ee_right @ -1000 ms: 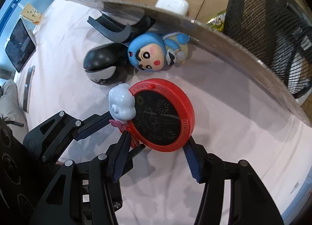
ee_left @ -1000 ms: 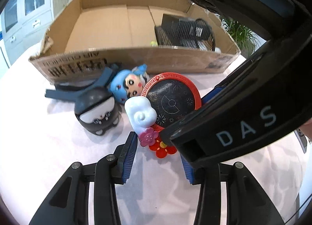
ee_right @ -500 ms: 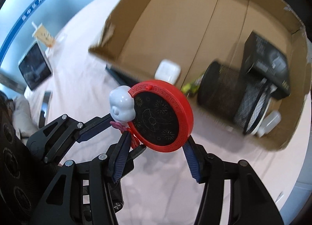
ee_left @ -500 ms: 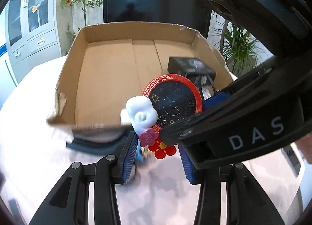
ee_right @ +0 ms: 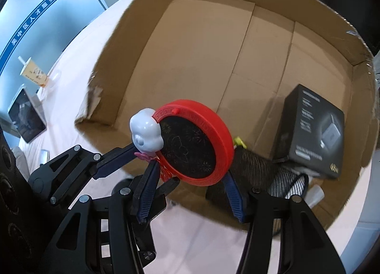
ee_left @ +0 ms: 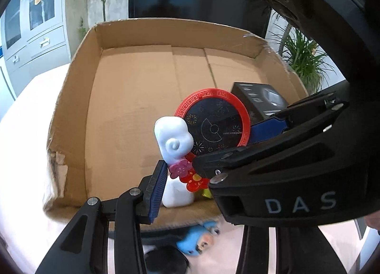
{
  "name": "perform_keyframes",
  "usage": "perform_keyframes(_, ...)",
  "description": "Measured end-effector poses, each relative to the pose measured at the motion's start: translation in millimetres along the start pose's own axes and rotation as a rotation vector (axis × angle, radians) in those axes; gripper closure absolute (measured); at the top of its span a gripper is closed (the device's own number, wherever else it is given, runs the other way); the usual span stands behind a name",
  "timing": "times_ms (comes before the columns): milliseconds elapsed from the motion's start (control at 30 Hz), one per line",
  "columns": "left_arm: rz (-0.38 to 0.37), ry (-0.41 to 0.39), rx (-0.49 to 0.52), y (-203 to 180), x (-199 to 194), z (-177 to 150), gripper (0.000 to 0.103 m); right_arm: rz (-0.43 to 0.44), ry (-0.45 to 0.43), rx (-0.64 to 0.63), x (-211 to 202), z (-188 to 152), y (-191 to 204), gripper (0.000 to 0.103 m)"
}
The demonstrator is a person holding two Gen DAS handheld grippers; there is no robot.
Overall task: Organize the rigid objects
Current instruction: 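Carry the red mirror into the box and release it, then grasp the black round toy with the left gripper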
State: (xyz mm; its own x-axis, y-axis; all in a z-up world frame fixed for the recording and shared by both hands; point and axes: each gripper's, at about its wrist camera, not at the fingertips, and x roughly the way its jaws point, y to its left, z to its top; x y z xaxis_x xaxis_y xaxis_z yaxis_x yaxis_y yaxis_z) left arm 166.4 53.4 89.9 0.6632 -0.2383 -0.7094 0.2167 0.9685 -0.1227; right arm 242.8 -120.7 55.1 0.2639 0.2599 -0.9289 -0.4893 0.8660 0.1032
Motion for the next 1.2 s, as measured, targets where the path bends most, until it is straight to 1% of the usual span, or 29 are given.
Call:
perform_keyframes(133,-0.004,0.009,-0.038,13,11,-2,0.062,-0.011,-0.008,-0.001,15,9,4,0.052)
perform_keyframes(200,-0.013,0.01,-0.043,15,13,-3,0.063,-0.036,-0.008,-0.009,19,11,4,0.051)
perform_keyframes(233,-0.028,0.007,-0.05,16,13,-4,0.062,-0.037,-0.007,-0.01,21,12,4,0.051)
perform_keyframes(267,-0.058,0.007,-0.055,17,12,-5,0.062,-0.004,0.009,0.003,26,13,5,0.051)
perform_keyframes(300,-0.061,0.005,-0.048,15,10,-4,0.062,-0.007,0.017,0.008,28,14,6,0.051)
perform_keyframes(333,-0.046,0.002,-0.04,13,8,-3,0.062,-0.035,0.021,0.009,30,14,7,0.051)
perform_keyframes(367,-0.009,-0.005,-0.024,8,4,-2,0.062,-0.078,0.02,0.009,32,15,12,0.051)
perform_keyframes(433,0.014,-0.019,-0.006,1,-7,-4,0.062,-0.086,0.014,0.021,28,13,12,0.051)
perform_keyframes(467,0.014,-0.022,-0.004,0,-12,-5,0.062,-0.083,-0.004,0.034,20,12,12,0.051)
perform_keyframes(500,0.009,-0.026,-0.011,-1,-19,-6,0.059,-0.09,-0.021,0.039,11,10,9,0.051)
perform_keyframes(533,0.005,-0.032,-0.024,0,-26,-8,0.052,-0.105,-0.043,0.044,1,8,9,0.05)
perform_keyframes(567,0.002,-0.037,-0.045,1,-32,-10,0.048,-0.11,-0.051,0.048,-5,7,8,0.048)
perform_keyframes(600,-0.004,-0.046,-0.071,3,-39,-12,0.041,-0.109,-0.06,0.053,-14,3,7,0.044)
perform_keyframes(633,-0.011,-0.05,-0.083,4,-45,-15,0.04,-0.102,-0.066,0.058,-21,2,7,0.041)
perform_keyframes(667,-0.023,-0.054,-0.087,4,-51,-17,0.04,-0.097,-0.072,0.06,-31,-5,5,0.034)
perform_keyframes(700,-0.031,-0.055,-0.085,3,-54,-18,0.04,-0.096,-0.073,0.052,-36,-9,4,0.031)
perform_keyframes(800,-0.017,-0.057,-0.079,1,-67,-27,0.04,-0.107,-0.079,0.006,-50,-24,2,0.031)
perform_keyframes(833,-0.005,-0.055,-0.086,2,-71,-33,0.037,-0.114,-0.082,0.006,-53,-31,0,0.031)
perform_keyframes(967,-0.003,-0.038,-0.148,14,-77,-59,0.033,-0.084,-0.067,-0.011,-64,-63,-7,0.031)
perform_keyframes(1033,0.009,-0.02,-0.163,20,-71,-72,0.032,-0.076,-0.045,-0.042,-61,-81,-8,0.031)
perform_keyframes(1100,0.024,0.02,-0.139,24,-58,-85,0.032,-0.066,-0.012,-0.076,-55,-101,-9,0.031)
perform_keyframes(1200,0.012,0.073,-0.121,26,-39,-101,0.032,-0.059,0.051,-0.098,-37,-130,-11,0.031)
